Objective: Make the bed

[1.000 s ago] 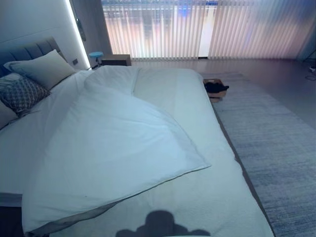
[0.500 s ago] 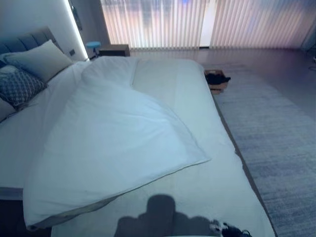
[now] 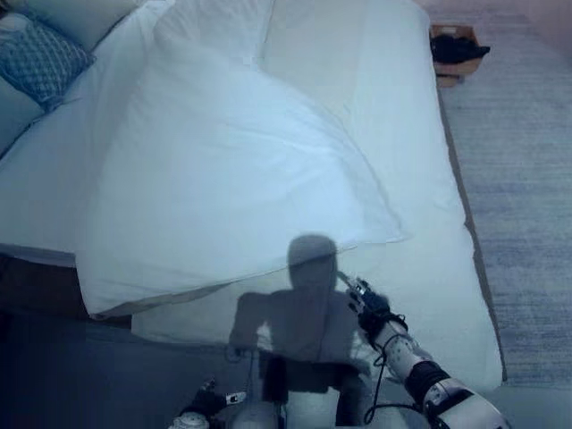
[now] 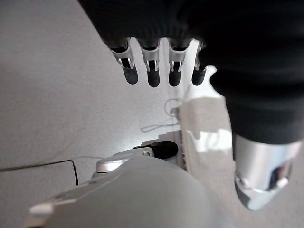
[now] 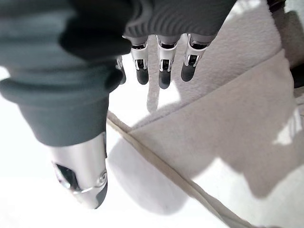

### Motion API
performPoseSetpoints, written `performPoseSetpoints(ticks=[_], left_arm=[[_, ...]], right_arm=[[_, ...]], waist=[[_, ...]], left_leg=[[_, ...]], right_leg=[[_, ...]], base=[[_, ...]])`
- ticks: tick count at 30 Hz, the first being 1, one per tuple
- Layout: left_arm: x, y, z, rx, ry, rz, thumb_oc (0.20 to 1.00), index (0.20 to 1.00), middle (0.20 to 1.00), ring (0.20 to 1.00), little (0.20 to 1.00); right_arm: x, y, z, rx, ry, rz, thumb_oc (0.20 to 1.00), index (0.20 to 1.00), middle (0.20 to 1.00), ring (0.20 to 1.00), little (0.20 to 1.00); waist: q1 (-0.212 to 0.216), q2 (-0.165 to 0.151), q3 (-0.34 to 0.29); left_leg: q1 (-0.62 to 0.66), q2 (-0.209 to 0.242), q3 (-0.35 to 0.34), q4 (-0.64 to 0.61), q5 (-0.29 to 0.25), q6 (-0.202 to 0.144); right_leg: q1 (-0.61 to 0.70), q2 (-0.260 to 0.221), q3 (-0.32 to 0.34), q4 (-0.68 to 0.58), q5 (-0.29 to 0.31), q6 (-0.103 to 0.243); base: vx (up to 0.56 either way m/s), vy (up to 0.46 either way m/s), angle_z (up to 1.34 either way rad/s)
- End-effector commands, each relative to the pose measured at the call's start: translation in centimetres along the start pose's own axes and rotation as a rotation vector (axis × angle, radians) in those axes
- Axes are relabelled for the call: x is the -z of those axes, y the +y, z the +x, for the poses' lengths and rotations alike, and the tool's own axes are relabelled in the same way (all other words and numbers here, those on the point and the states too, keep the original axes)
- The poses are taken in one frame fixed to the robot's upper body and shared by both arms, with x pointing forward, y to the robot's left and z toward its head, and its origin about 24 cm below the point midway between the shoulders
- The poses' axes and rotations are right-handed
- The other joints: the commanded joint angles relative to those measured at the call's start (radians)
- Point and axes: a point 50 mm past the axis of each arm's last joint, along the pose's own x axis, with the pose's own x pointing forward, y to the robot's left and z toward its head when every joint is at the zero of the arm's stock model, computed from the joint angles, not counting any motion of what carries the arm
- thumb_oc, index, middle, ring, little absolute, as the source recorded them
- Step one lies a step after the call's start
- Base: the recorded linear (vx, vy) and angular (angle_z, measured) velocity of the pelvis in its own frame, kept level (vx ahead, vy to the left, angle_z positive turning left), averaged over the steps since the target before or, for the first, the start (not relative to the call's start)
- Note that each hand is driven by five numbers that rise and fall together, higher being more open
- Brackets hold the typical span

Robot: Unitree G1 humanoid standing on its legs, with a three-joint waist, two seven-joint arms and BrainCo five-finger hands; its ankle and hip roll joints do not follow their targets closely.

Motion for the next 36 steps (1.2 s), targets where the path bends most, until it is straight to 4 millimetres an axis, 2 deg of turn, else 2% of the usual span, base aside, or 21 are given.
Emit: performPoseSetpoints(ticks=[1, 6, 7, 8, 11, 13, 15, 17, 20, 25, 26, 27, 28, 31, 36], left_arm=[[-2.1, -1.7, 0.1, 0.03, -0.056, -0.02, 1.0, 1.0, 1.0, 1.0, 1.0], [-3.4, -2.5, 0.0, 0.051, -0.111, -0.045, 1.0, 1.0, 1.0, 1.0, 1.0], [-3.5, -2.5, 0.0, 0.051, -0.112, -0.045, 1.0, 1.0, 1.0, 1.0, 1.0], [-3.9, -2.8, -0.1, 0.062, -0.13, -0.056, 1.0, 1.0, 1.0, 1.0, 1.0], [-4.6, -3.4, -0.2, 0.084, -0.162, -0.068, 1.0, 1.0, 1.0, 1.0, 1.0], [-4.7, -3.6, -0.3, 0.088, -0.17, -0.068, 1.0, 1.0, 1.0, 1.0, 1.0], [-5.2, -4.1, -0.5, 0.108, -0.191, -0.069, 1.0, 1.0, 1.0, 1.0, 1.0], [-5.4, -4.3, -0.5, 0.114, -0.198, -0.066, 1.0, 1.0, 1.0, 1.0, 1.0], [-5.9, -4.3, -0.5, 0.115, -0.216, -0.057, 1.0, 1.0, 1.0, 1.0, 1.0], [-6.5, -4.2, -0.6, 0.116, -0.237, -0.063, 1.0, 1.0, 1.0, 1.0, 1.0], [-6.5, -4.2, -0.6, 0.116, -0.237, -0.063, 1.0, 1.0, 1.0, 1.0, 1.0], [-6.6, -4.1, -0.6, 0.114, -0.241, -0.063, 1.0, 1.0, 1.0, 1.0, 1.0], [-6.6, -4.1, -0.6, 0.114, -0.241, -0.063, 1.0, 1.0, 1.0, 1.0, 1.0], [-6.9, -3.9, -0.6, 0.11, -0.25, -0.073, 1.0, 1.0, 1.0, 1.0, 1.0], [-7.0, -3.7, -0.6, 0.108, -0.259, -0.061, 1.0, 1.0, 1.0, 1.0, 1.0]], right_arm=[[-3.6, 4.1, 0.7, -0.072, -0.126, 0.092, 1.0, 1.0, 1.0, 1.0, 1.0], [-7.6, 5.9, 1.2, -0.064, -0.23, 0.172, 1.0, 1.0, 1.0, 1.0, 1.0], [-7.7, 5.9, 1.2, -0.065, -0.23, 0.172, 1.0, 1.0, 1.0, 1.0, 1.0], [-9.1, 6.7, 1.1, -0.079, -0.269, 0.19, 1.0, 1.0, 1.0, 1.0, 1.0], [-11.6, 8.2, 0.8, -0.122, -0.347, 0.174, 1.0, 1.0, 1.0, 1.0, 1.0], [-12.3, 8.6, 0.6, -0.132, -0.369, 0.169, 1.0, 1.0, 1.0, 1.0, 1.0], [-14.1, 9.8, 0.1, -0.163, -0.432, 0.166, 1.0, 1.0, 1.0, 1.0, 1.0], [-14.7, 10.2, -0.1, -0.177, -0.454, 0.168, 1.0, 1.0, 1.0, 1.0, 1.0], [-16.8, 11.6, -0.9, -0.216, -0.525, 0.166, 1.0, 1.0, 1.0, 1.0, 1.0], [-19.5, 12.4, -1.6, -0.215, -0.593, 0.186, 1.0, 1.0, 1.0, 1.0, 1.0], [-19.5, 12.4, -1.6, -0.215, -0.593, 0.186, 1.0, 1.0, 1.0, 1.0, 1.0], [-20.6, 12.5, -1.8, -0.205, -0.609, 0.217, 1.0, 1.0, 1.0, 1.0, 1.0], [-20.6, 12.5, -1.8, -0.205, -0.609, 0.217, 1.0, 1.0, 1.0, 1.0, 1.0], [-22.4, 12.2, -2.2, -0.178, -0.638, 0.265, 1.0, 1.0, 1.0, 1.0, 1.0], [-23.7, 12.0, -2.5, -0.149, -0.667, 0.245, 1.0, 1.0, 1.0, 1.0, 1.0]], waist=[[0.022, -0.003, 0.039], [0.042, 0.015, 0.068], [0.042, 0.015, 0.068], [0.047, 0.02, 0.076], [0.052, 0.024, 0.088], [0.054, 0.026, 0.09], [0.055, 0.027, 0.097], [0.055, 0.027, 0.099], [0.058, 0.026, 0.102], [0.064, 0.029, 0.104], [0.064, 0.029, 0.104], [0.07, 0.034, 0.105], [0.07, 0.034, 0.105], [0.08, 0.041, 0.106], [0.087, 0.041, 0.11]], left_leg=[[-0.091, -0.045, -0.015, -0.01, 0.053, -0.004], [-0.144, -0.049, -0.028, -0.01, 0.065, -0.012], [-0.146, -0.049, -0.029, -0.01, 0.065, -0.012], [-0.162, -0.048, -0.035, -0.01, 0.069, -0.014], [-0.182, -0.048, -0.041, -0.01, 0.073, -0.017], [-0.186, -0.049, -0.043, -0.01, 0.073, -0.019], [-0.197, -0.052, -0.048, -0.01, 0.074, -0.021], [-0.202, -0.053, -0.048, -0.01, 0.074, -0.022], [-0.212, -0.055, -0.054, -0.01, 0.074, -0.024], [-0.228, -0.06, -0.065, -0.01, 0.076, -0.026], [-0.228, -0.06, -0.065, -0.01, 0.076, -0.026], [-0.238, -0.061, -0.067, -0.01, 0.078, -0.027], [-0.238, -0.061, -0.067, -0.01, 0.078, -0.027], [-0.254, -0.063, -0.077, -0.01, 0.082, -0.028], [-0.27, -0.066, -0.084, -0.01, 0.086, -0.028]], right_leg=[[0.056, -0.033, 0.005, 0.014, 0.018, 0.066], [0.014, -0.035, -0.007, 0.009, 0.022, 0.066], [0.012, -0.035, -0.008, 0.009, 0.022, 0.066], [0.001, -0.036, -0.014, 0.009, 0.022, 0.067], [-0.017, -0.039, -0.019, 0.01, 0.022, 0.067], [-0.021, -0.04, -0.021, 0.011, 0.023, 0.067], [-0.028, -0.042, -0.025, 0.011, 0.025, 0.069], [-0.03, -0.043, -0.025, 0.011, 0.025, 0.069], [-0.038, -0.045, -0.028, 0.011, 0.025, 0.071], [-0.051, -0.05, -0.033, 0.012, 0.03, 0.075], [-0.051, -0.05, -0.034, 0.012, 0.03, 0.075], [-0.057, -0.051, -0.035, 0.012, 0.03, 0.075], [-0.058, -0.051, -0.035, 0.012, 0.03, 0.075], [-0.07, -0.053, -0.039, 0.012, 0.032, 0.076], [-0.083, -0.054, -0.047, 0.013, 0.035, 0.078]], base=[[0.0, -0.012, 0.2], [0.01, -0.011, 0.11], [0.02, -0.003, 0.2], [0.02, -0.006, 0.21], [0.01, -0.005, 0.11], [0.01, 0.003, 0.13], [0.02, 0.007, 0.16], [0.02, 0.007, 0.09], [0.01, 0.003, 0.02], [0.0, 0.001, 0.03], [0.0, 0.001, 0.04], [0.0, -0.003, 0.05], [-0.01, -0.009, 0.08], [0.0, -0.005, 0.12], [0.0, -0.002, 0.05]])
